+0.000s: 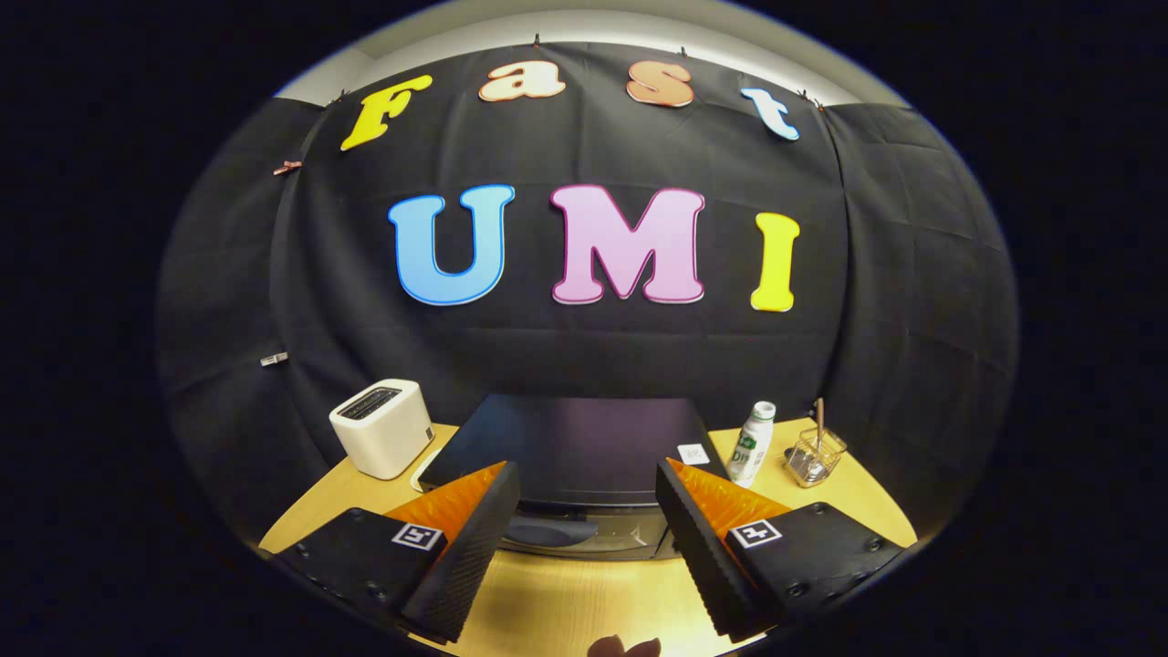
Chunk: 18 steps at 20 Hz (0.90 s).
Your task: Open the toaster oven, put the food inside, and close the toaster oven door.
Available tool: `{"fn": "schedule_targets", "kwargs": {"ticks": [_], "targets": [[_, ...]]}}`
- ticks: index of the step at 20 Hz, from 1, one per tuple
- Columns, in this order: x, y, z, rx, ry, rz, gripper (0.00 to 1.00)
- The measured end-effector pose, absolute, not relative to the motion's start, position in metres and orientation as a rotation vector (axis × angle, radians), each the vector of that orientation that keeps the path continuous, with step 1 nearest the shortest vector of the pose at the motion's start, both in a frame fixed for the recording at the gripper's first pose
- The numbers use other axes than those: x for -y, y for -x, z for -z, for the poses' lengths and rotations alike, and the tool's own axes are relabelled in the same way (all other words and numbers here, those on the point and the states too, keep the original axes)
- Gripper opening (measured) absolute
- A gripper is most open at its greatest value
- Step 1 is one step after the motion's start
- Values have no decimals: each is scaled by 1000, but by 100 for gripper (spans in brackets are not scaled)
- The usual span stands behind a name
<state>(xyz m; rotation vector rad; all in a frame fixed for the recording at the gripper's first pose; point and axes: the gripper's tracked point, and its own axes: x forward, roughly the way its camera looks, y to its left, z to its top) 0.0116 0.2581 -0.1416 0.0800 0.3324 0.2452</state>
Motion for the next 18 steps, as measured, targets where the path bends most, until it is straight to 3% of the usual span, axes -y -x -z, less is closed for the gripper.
{"fn": "schedule_targets", "kwargs": {"ticks": [9, 18], "targets": [[-302, -36, 230, -540, -52, -226, 98], [-310, -38, 236, -562, -57, -198, 100]]}}
